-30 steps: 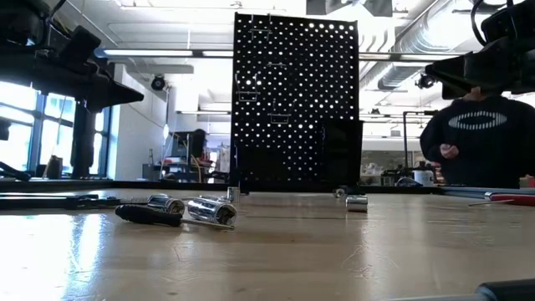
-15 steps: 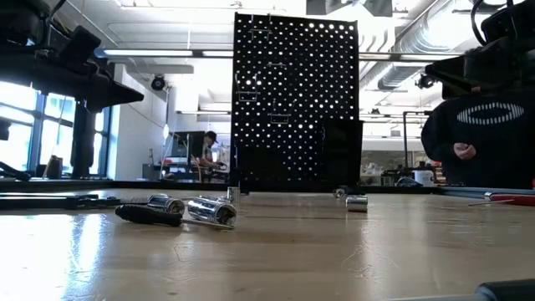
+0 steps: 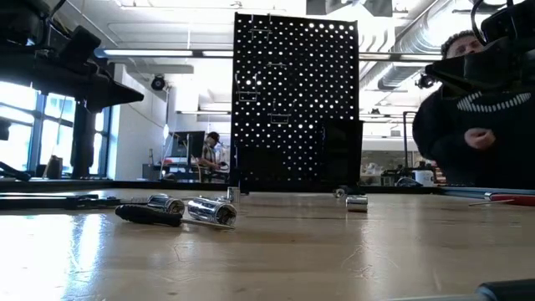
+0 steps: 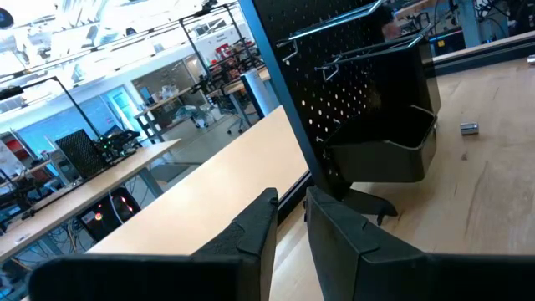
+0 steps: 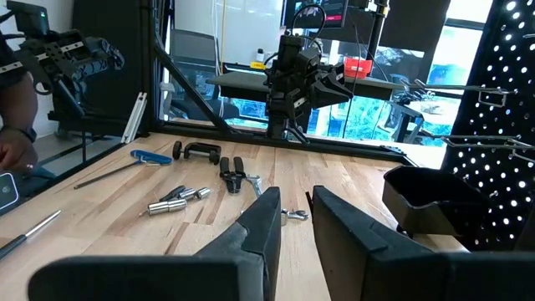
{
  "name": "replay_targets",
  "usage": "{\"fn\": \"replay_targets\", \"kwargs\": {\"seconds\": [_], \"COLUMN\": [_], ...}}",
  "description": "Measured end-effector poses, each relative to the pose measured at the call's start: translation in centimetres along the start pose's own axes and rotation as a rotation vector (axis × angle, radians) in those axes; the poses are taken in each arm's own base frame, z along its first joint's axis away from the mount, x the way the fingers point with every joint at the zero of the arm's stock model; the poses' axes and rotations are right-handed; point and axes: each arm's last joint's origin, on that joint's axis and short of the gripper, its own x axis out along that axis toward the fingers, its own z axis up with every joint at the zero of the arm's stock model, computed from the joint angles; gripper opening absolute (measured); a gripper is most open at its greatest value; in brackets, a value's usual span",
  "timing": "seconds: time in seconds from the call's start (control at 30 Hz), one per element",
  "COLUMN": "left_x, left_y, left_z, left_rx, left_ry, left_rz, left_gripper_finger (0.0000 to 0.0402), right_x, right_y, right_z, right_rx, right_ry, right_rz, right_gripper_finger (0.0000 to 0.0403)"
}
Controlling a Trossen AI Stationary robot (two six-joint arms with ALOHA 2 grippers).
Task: Hang tools onto peg board
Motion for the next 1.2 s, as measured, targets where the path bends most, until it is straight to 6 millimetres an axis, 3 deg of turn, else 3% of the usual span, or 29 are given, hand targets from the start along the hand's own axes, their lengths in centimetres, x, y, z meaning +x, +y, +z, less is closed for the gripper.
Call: {"fn": "replay_targets", "kwargs": {"seconds": [0.83,1.07,1.2], "left_x": [0.00,0.00,0.00], "left_y": [0.00,0.00,0.00], "left_z": [0.00,0.00,0.00], "left_rx": [0.000,0.000,0.000], "left_ry": [0.000,0.000,0.000], "left_rz": [0.000,0.000,0.000], "left_gripper_finger": [0.0060,0.0060,0.0060], "right_x": [0.00,0.00,0.00], "right_y": [-0.10,-0.10,-0.17], "right_z": [-0.02,0.00,0.16], "right_rx": [-0.022,0.226,0.263], "right_ry": [0.005,-0.001,-0.019], "right_rz": [-0.034,-0.033,-0.048], "right_gripper_finger": [0.0066,0.0066,0.0066]}}
